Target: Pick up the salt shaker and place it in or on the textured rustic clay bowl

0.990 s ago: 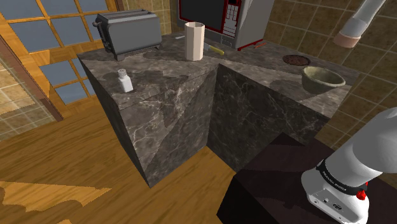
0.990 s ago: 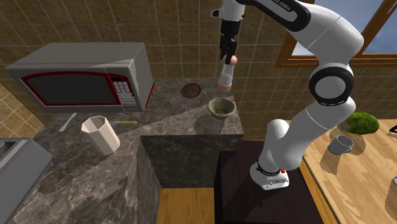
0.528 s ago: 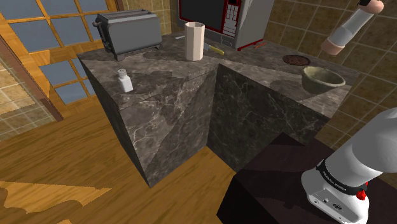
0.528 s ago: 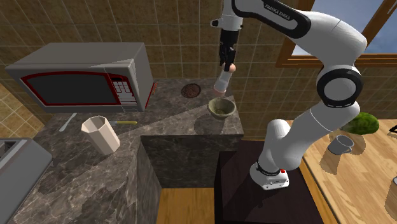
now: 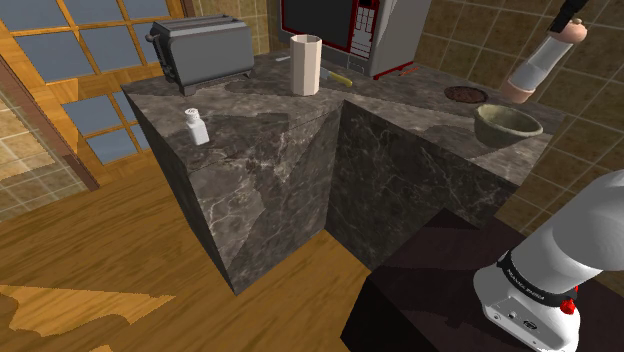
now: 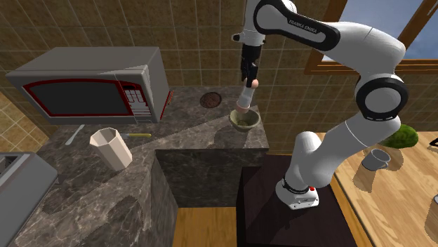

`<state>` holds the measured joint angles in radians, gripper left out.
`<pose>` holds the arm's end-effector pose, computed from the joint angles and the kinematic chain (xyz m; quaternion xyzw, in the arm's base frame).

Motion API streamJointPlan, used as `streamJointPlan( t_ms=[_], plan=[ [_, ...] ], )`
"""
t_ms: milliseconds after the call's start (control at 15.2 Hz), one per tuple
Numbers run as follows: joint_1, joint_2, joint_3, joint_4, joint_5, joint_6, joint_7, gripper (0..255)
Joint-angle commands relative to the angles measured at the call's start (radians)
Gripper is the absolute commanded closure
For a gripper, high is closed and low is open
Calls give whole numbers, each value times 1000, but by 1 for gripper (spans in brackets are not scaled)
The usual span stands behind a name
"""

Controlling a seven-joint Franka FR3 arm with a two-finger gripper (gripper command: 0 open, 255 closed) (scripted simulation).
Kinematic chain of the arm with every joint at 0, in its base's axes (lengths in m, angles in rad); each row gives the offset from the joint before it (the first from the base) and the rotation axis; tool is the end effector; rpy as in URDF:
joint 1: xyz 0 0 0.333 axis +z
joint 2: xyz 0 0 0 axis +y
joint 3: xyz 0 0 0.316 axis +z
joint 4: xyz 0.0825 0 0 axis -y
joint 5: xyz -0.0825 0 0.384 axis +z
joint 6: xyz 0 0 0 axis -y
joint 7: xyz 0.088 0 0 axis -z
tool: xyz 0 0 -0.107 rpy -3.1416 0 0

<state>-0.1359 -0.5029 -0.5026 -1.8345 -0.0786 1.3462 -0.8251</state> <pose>0.2677 -0.2894 0.6832 -0.9902 -0.1139 -0.0354 0.0730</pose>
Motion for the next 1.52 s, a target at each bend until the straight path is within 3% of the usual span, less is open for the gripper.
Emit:
streamJointPlan(
  t_ms=[0, 462, 990, 1056, 1386, 1452],
  plan=[
    [-4, -14, 1, -39, -5, 26, 1, 255],
    [-16, -50, -1, -160, -21, 113, 2, 255],
    [-16, -50, -1, -160, -21, 113, 2, 255],
    [-16, -50, -1, -160, -21, 113, 2, 0],
    [-16, -50, -1, -160, -21, 113, 2, 0],
    [-12, -36, -3, -115, -16, 81, -2, 0]
  ],
)
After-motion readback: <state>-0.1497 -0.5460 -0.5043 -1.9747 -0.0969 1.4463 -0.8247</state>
